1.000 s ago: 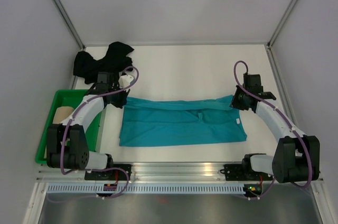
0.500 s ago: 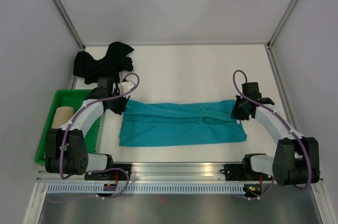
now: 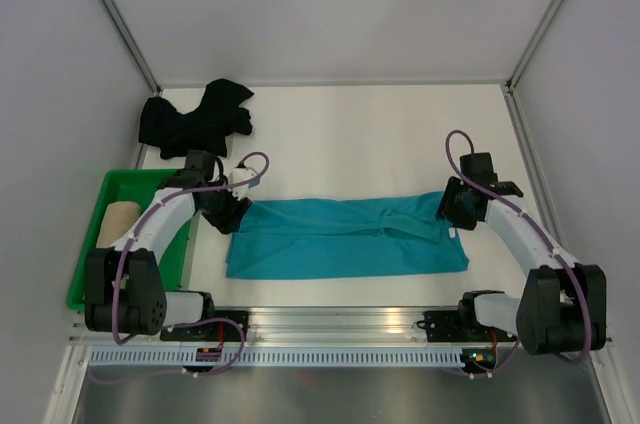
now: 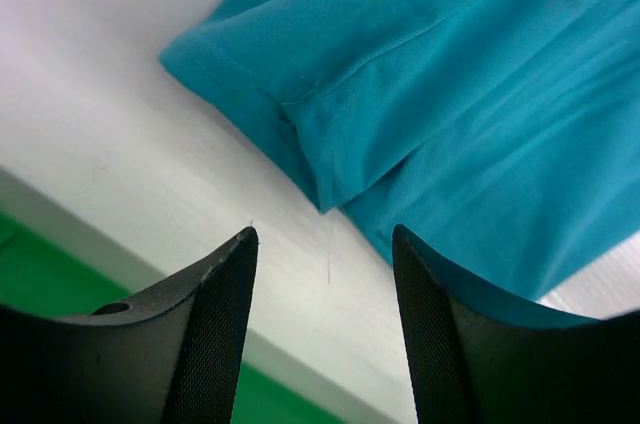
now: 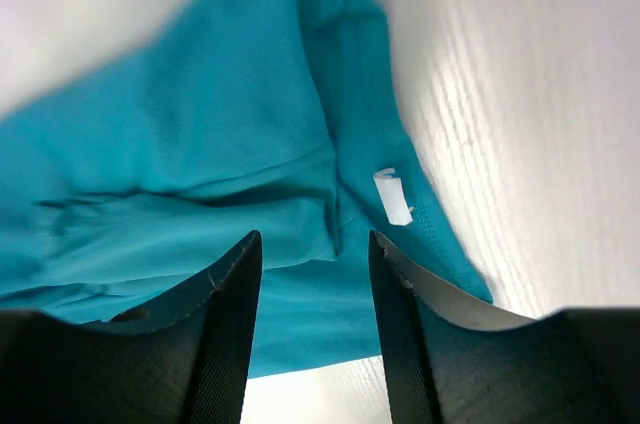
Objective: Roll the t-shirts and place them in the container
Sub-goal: Fold the tshirt
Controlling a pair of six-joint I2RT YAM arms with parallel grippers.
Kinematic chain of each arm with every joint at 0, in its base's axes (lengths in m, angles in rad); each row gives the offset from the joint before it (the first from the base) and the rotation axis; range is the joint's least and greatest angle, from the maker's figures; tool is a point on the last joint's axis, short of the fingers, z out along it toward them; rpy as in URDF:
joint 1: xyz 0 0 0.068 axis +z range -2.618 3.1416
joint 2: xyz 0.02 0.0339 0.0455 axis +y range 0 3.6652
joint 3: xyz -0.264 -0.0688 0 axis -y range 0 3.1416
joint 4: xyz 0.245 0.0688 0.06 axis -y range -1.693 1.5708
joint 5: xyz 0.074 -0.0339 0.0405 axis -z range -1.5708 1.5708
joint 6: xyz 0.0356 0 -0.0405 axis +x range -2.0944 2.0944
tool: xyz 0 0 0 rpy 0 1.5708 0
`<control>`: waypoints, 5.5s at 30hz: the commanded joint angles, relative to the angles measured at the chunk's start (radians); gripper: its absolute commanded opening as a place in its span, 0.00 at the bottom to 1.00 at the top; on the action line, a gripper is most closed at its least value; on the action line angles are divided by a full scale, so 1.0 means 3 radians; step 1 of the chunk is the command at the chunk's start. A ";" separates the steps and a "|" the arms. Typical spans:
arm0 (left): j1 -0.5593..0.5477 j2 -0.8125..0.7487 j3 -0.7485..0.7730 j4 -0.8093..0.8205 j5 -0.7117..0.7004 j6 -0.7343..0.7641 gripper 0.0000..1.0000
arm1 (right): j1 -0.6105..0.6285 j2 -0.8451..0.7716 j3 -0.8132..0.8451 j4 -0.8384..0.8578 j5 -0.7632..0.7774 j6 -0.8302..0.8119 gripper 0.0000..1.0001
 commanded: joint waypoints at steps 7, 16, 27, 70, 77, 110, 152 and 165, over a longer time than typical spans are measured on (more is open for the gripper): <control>-0.0027 0.0312 0.0862 -0.0391 -0.0081 -0.0283 0.60 | 0.0684 0.0027 0.1019 0.0123 0.0465 0.0049 0.62; -0.0037 0.0768 0.0724 -0.0238 -0.0005 -0.0892 0.61 | 0.1175 0.1035 0.1353 0.0190 0.0434 0.0008 0.62; -0.0063 0.0983 0.0489 0.0120 0.0313 -0.1025 0.58 | 0.1405 0.1409 0.1195 0.0261 0.0439 0.0130 0.51; -0.0058 0.0108 -0.0094 -0.0089 0.0180 -0.0039 0.02 | 0.1824 0.0432 0.0172 -0.0132 0.0296 0.0759 0.01; -0.0058 0.0160 -0.0063 -0.0048 0.0149 0.0002 0.03 | 0.1932 0.0207 0.0350 -0.0519 0.0092 0.0719 0.39; -0.0058 0.0022 -0.0089 -0.0043 0.0042 0.0105 0.12 | 0.1722 0.0345 -0.0375 0.0108 0.0177 0.0790 0.00; -0.0702 0.0293 0.0207 0.0152 -0.0605 -0.0581 0.44 | 0.0116 0.1445 0.1030 0.0738 0.0541 -0.0058 0.00; -0.0636 -0.0132 0.0775 -0.0279 -0.0413 -0.0749 0.52 | 0.0168 0.0249 0.0066 0.0000 0.0276 0.0416 0.00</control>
